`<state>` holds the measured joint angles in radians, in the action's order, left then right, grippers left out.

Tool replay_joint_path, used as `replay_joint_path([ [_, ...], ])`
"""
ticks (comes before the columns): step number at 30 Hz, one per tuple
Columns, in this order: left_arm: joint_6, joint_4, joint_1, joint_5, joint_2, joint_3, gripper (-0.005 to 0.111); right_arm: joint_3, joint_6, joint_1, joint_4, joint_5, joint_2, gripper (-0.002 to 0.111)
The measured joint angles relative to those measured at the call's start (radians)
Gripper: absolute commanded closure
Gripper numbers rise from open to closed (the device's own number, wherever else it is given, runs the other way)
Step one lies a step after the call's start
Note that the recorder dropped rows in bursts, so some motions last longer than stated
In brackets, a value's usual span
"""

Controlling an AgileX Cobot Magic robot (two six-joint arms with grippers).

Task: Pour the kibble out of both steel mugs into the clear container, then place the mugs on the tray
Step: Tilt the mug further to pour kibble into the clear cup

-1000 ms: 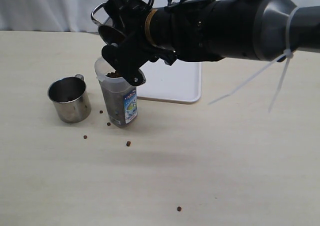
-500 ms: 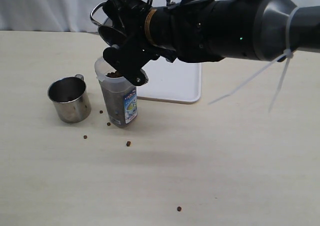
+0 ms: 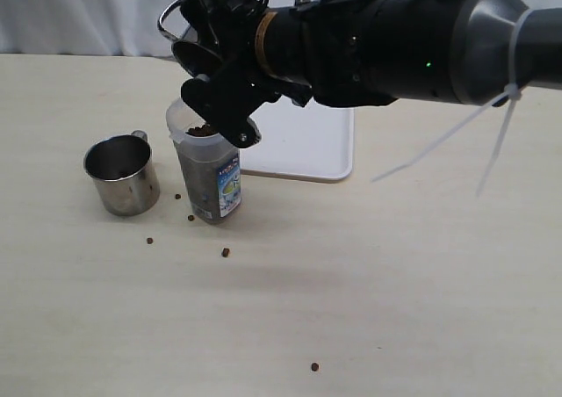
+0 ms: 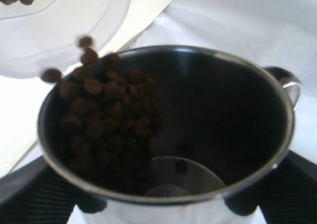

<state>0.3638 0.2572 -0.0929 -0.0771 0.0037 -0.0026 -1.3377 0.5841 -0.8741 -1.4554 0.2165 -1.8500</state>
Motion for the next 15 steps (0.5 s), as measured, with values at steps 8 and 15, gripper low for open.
replay_joint_path([
  [8,0.0,0.0,0.0,0.0,0.0,0.0,0.107,0.0,0.0,-0.035,-0.036,0.036,0.0,0.103],
  [15,0.0,0.0,0.0,0.0,0.0,0.0,0.107,0.0,0.0,-0.048,-0.088,0.072,0.0,0.103],
])
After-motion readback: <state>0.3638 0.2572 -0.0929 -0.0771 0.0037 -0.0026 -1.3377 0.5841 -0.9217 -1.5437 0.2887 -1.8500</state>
